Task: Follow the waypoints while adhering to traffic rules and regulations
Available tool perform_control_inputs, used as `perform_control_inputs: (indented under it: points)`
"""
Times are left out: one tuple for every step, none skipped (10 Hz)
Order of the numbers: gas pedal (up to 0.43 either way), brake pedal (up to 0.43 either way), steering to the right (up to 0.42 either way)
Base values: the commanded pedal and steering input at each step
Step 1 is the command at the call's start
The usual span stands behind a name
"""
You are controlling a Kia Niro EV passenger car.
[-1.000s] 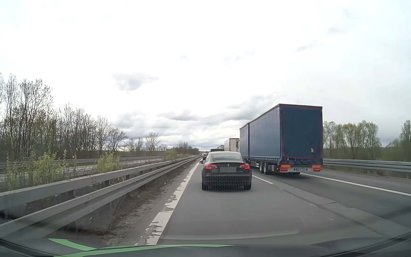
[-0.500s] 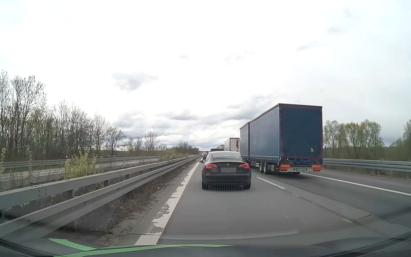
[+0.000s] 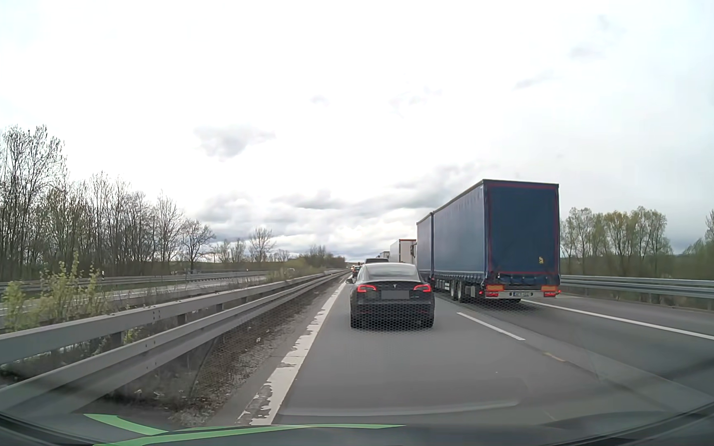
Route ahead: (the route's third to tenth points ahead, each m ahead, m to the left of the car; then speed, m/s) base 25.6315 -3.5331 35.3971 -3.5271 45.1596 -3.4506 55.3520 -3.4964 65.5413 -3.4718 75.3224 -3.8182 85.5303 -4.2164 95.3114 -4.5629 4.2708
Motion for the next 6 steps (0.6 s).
perform_control_inputs:
  points:
    - [0.087, 0.000, 0.000]
    - [0.087, 0.000, 0.000]
    - [0.087, 0.000, 0.000]
    - [0.087, 0.000, 0.000]
    - [0.087, 0.000, -0.001]
    - [0.087, 0.000, -0.001]
